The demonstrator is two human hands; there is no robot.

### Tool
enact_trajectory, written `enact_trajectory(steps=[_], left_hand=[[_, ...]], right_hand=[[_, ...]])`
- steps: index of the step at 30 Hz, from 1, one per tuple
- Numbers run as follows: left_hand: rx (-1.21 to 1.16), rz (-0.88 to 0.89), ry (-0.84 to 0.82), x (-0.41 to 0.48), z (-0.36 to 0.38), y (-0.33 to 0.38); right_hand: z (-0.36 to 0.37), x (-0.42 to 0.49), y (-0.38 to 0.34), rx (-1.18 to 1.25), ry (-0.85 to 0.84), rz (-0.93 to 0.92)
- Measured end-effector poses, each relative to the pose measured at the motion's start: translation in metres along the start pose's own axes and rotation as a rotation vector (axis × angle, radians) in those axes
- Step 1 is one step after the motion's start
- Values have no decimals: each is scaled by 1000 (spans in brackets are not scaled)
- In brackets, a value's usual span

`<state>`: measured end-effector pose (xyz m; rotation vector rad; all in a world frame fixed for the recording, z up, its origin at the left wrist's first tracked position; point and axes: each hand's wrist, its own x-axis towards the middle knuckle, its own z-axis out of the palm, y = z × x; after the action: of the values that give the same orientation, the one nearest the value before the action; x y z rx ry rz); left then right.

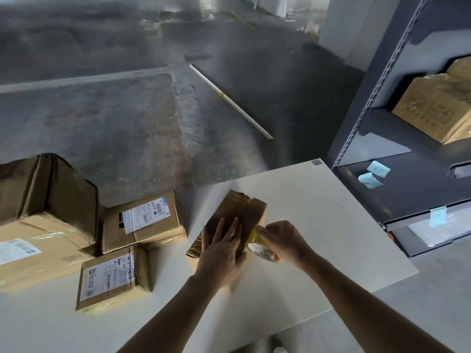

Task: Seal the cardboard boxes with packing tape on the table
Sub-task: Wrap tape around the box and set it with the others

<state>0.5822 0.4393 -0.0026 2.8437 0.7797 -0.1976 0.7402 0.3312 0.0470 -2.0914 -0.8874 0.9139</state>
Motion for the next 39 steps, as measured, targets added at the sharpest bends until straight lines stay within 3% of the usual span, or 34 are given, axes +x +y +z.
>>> enact_trajectory(steps=[16,23,27,30,39], left_hand=[[-5,-70,-47,-2,-2,2],[5,-70,-64,-1,-2,2],[-95,-149,63,2,-12,15],[-131,-198,145,12,-18,34],[103,-252,45,25,-10,45]], right_hand=[[-2,-3,28,-203,-14,-134],[7,-5,65,-256,1,-31],[10,-4,68,-285,6,-32],[10,-5,72,-226,-77,-12],[7,-5,74,-49,-97,-36]])
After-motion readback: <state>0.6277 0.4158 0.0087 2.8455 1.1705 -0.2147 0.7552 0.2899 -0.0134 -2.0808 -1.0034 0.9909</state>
